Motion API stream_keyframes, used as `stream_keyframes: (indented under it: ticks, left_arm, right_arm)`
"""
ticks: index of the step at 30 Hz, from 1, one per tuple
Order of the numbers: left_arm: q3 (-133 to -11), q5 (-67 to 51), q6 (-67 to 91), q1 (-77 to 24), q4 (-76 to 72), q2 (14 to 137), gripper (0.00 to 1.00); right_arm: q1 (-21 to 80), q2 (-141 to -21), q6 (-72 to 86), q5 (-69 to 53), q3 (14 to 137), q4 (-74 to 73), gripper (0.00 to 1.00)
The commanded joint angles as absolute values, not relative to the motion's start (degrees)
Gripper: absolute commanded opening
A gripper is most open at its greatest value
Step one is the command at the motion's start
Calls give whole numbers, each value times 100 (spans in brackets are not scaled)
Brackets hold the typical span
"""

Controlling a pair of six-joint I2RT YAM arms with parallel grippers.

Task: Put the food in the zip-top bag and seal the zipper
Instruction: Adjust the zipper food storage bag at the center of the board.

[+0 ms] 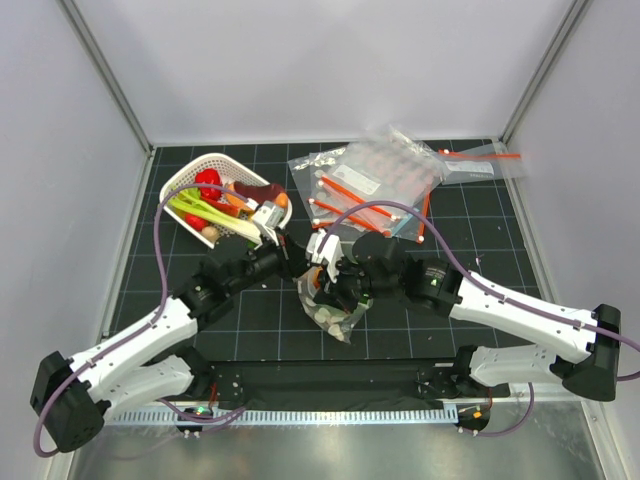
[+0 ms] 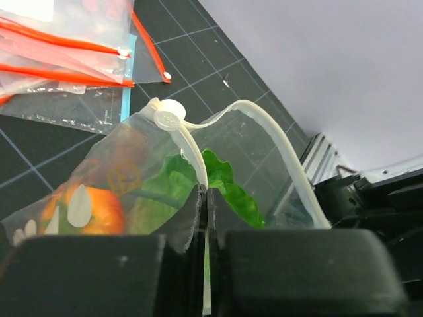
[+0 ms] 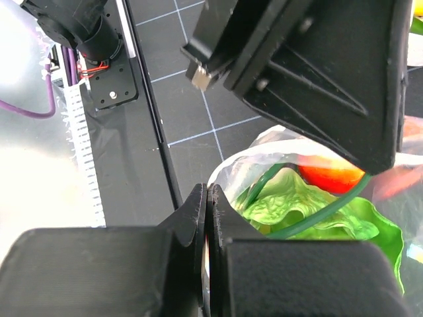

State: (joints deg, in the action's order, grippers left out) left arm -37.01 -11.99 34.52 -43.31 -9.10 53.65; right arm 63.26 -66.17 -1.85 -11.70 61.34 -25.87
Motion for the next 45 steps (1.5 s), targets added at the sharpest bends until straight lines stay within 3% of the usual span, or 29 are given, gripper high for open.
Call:
stream_keyframes:
  ticks: [1,4,5,6,9,12,16,19,32,35,39,40,44,45]
  left_arm:
    - [-3990,-1319,3243,-4421,-835,5458,0]
    - [-3973,-994,3270,-4421,-739,5380,0]
    - [-3947,-889,3278,-4421,-651,5344,0]
    - [-3929,-653,3296,-4421,-616,5257,0]
    - [-3850,-318,3348,-4421,-492,5124,0]
    - [-3806,-53,3392,-4421,-404,5010,0]
    - [-3806,-44,3401,-4421,-378,4983,0]
    - [-3806,-44,3401,-4421,-387,4975,0]
    - [-3797,-158,3428,-4421,-439,4939,0]
    - [-3797,-211,3445,-4421,-474,4948,0]
    - [-3744,-465,3515,-4421,-676,4957,0]
    - [-3770,-509,3498,-4421,-659,4957,3]
    - [-3832,-238,3375,-4412,-370,4799,33]
    - [-3806,-150,3366,-4403,-369,4651,48]
  right_arm:
    - [6372,-6539,-220,-1029,6346,-2531,4]
    - [6363,-6469,-132,-661,6328,-2487,9]
    - [6372,-6434,-106,-546,6311,-2461,16]
    - [6372,-6381,-36,-432,6258,-2365,34]
    - [6372,-6101,-9,-27,6135,-2172,52]
    - [6372,-5714,167,772,5924,-1882,59]
    - [6363,-5248,211,1624,5591,-1583,60]
    - [6363,-5168,176,2336,5528,-1503,53]
    - [6311,-6599,-167,3393,6064,-1565,61]
    - [6276,-6802,-202,3428,6161,-1547,55]
    - [6223,-6847,-97,3226,6170,-1416,11]
    - [6205,-6829,-53,3165,6144,-1372,5]
    - [6003,-6680,-9,2699,5986,-1187,1]
    - [5907,-6636,-9,2516,5951,-1134,1]
